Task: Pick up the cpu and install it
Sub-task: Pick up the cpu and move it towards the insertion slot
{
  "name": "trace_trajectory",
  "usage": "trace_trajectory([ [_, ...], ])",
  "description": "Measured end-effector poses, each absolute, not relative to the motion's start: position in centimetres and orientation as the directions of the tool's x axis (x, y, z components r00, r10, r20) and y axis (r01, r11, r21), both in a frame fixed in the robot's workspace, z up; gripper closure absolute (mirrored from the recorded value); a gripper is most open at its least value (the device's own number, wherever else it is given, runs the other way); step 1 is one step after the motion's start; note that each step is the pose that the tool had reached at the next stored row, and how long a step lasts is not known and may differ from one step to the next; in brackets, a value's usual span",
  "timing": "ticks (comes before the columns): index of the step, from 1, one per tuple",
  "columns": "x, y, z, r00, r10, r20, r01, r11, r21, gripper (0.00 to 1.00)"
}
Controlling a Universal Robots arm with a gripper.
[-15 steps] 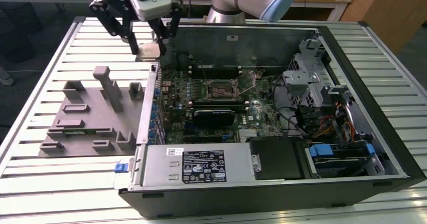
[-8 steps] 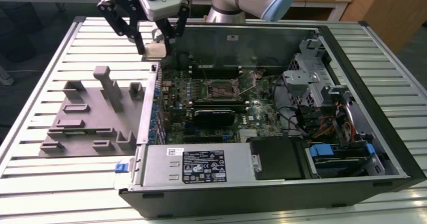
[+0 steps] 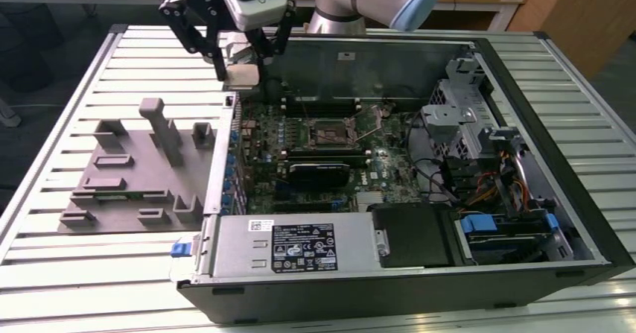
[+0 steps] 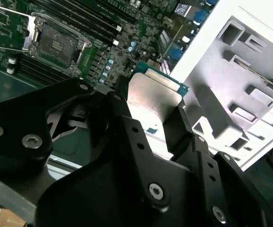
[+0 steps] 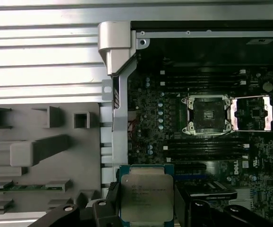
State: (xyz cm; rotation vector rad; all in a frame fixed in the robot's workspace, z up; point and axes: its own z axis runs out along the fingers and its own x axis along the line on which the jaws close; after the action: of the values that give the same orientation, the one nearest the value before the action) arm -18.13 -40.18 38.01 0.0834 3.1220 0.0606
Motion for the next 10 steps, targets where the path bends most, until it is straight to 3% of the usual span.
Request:
trace_trajectory([
  [10,-16.4,-40.2,38.0,-0.998,0.054,-0.017,0.053,0.998,0.039,0.46],
])
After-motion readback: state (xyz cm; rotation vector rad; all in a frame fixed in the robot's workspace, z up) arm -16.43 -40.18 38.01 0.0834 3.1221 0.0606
